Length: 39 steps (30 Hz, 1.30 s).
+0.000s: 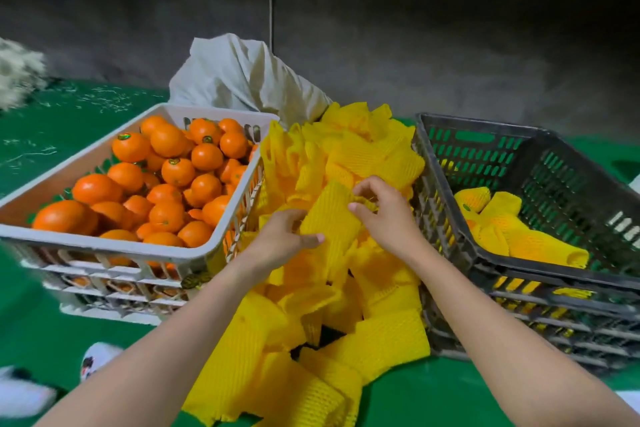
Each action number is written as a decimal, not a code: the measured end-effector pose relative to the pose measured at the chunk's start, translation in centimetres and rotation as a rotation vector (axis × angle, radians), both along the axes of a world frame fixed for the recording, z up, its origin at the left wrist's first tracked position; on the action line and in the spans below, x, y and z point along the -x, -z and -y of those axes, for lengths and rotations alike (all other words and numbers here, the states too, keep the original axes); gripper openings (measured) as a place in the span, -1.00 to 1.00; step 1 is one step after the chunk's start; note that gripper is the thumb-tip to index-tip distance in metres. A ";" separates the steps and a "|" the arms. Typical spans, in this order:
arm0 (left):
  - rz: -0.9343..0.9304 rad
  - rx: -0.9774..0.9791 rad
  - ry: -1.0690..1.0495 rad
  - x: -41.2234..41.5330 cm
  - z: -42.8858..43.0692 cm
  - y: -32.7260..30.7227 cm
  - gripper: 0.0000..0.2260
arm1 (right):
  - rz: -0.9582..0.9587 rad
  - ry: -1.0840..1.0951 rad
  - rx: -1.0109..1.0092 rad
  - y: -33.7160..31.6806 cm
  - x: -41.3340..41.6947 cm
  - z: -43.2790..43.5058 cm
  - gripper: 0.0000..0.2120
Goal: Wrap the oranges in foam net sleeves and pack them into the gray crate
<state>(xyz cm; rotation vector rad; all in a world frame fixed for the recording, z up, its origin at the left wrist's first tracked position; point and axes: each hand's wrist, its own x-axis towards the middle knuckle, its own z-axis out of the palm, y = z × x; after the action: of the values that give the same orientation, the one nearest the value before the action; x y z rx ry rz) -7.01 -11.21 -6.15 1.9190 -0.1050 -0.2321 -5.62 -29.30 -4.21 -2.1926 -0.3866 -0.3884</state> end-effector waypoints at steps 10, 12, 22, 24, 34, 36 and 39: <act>0.386 -0.265 -0.139 1.2 -1.8 -1.7 -0.65 | 0.283 0.176 0.205 -1.8 0.9 -4.2 -0.75; 0.462 -0.332 -0.176 1.4 -2.9 -2.1 -0.63 | 0.352 0.162 0.139 -2.1 0.9 -6.1 -0.83; 0.471 0.049 0.014 -0.1 -15.2 -4.7 -0.70 | -0.037 0.083 -0.565 -2.3 -3.3 -18.9 -0.58; 0.314 0.308 -0.164 -1.7 -18.2 -4.6 -0.59 | -0.125 0.099 -0.631 -1.5 -3.8 -21.6 -0.61; -0.118 -1.023 0.067 -10.0 -21.4 1.9 -0.93 | -0.438 0.024 -0.774 1.5 -5.0 -24.8 -0.84; -0.153 -1.047 0.140 -10.7 -21.6 2.8 -0.75 | -0.445 0.006 -0.773 1.6 -5.1 -24.7 -0.83; -0.091 -1.035 0.068 -10.5 -21.6 2.1 -0.63 | -0.458 0.005 -0.772 1.6 -5.0 -24.8 -0.85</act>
<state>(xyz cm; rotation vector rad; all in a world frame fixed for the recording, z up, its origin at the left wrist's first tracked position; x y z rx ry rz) 3.50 10.41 -8.24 2.9281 0.0243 -0.4817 -0.59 -4.53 -5.82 -1.4577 0.0332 -0.0101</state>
